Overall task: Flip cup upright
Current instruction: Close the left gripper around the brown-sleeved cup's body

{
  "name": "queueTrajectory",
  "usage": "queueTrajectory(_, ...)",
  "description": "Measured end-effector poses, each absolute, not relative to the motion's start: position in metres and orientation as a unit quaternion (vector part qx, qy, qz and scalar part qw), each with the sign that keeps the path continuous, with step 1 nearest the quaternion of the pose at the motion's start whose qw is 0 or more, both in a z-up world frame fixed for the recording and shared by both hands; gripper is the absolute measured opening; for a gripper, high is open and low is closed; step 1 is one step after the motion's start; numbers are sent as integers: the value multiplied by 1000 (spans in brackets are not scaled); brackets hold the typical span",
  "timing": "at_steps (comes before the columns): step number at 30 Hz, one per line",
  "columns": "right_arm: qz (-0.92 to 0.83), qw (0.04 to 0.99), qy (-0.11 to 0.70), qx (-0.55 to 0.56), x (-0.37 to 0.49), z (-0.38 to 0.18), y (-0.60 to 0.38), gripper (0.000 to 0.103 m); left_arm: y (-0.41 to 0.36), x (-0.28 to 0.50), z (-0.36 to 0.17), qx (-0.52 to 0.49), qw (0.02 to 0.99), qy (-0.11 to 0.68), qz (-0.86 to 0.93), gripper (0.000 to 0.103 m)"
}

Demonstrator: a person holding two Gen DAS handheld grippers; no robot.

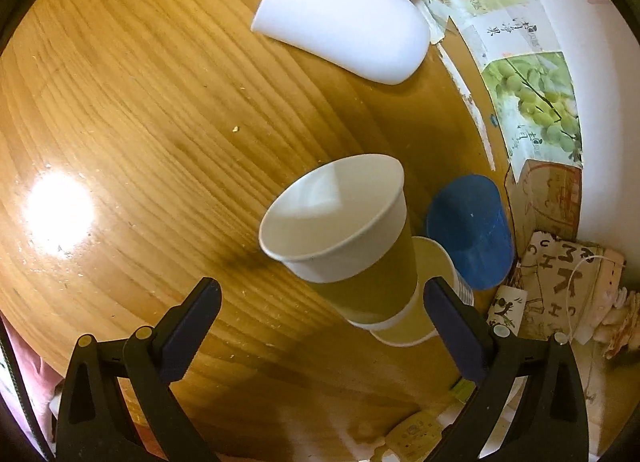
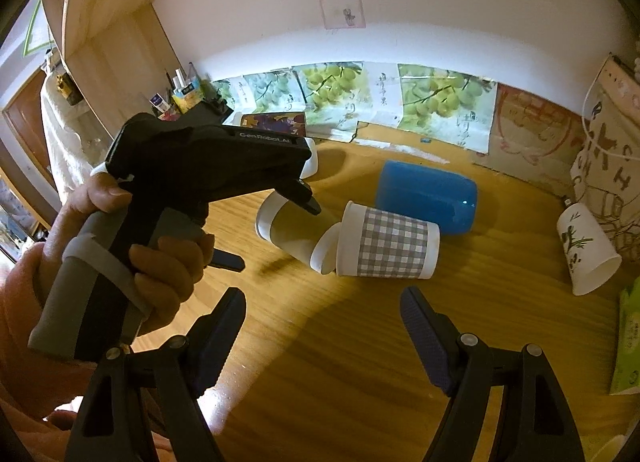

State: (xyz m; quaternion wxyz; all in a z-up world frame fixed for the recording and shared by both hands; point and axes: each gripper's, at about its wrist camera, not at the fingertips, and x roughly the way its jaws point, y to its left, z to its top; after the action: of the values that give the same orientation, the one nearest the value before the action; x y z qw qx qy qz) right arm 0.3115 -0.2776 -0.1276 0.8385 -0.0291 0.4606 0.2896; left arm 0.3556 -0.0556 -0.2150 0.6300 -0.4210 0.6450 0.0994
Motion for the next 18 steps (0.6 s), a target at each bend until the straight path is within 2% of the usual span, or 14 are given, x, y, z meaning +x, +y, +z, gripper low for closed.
queueTrajectory(2,292,837,463,-28,314,-129,-279,80,-57,359,-219,-426,622,651,90,101)
queueTrajectory(12,295,833,468,-17,325,-134,-285,80,-60,368,-225,-435,610,656,94,88)
queueTrajectory(18,298,830,471,-7,327,-136,-288,80,-62,372,-229,-438,607,657,89,70)
